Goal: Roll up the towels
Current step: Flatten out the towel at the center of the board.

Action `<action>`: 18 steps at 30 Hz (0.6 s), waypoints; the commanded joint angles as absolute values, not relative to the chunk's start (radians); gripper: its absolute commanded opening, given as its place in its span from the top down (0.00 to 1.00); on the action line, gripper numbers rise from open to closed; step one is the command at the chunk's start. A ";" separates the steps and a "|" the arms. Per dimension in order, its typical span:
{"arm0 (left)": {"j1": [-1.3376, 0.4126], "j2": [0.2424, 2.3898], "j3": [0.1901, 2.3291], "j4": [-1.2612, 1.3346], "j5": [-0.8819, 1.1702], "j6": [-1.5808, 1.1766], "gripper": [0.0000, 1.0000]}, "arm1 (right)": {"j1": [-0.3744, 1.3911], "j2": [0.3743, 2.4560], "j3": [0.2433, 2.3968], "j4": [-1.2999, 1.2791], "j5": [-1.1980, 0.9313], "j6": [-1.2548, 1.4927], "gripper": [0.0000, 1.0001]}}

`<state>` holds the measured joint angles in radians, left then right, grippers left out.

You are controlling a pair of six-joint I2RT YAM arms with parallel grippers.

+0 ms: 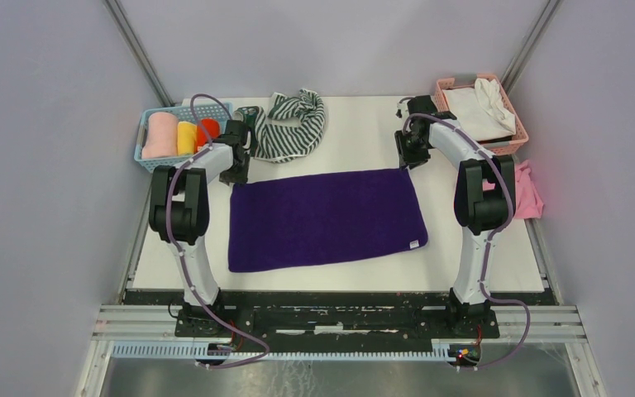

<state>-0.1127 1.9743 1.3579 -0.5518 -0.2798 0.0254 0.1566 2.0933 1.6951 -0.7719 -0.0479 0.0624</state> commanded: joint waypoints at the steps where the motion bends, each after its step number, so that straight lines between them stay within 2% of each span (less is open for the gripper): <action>1: -0.107 2.020 1.378 -0.558 -0.267 0.063 0.58 | 0.154 2.065 1.691 -0.745 -0.030 0.050 0.59; 18: -0.027 2.152 1.418 -0.625 -0.076 0.049 0.67 | 0.140 2.095 1.695 -0.711 -0.093 -0.010 0.59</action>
<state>-0.0498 2.0460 1.4555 -0.5980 -0.1425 0.0277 0.1535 2.0933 1.6714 -0.7448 -0.0536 0.0235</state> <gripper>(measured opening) 0.345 0.413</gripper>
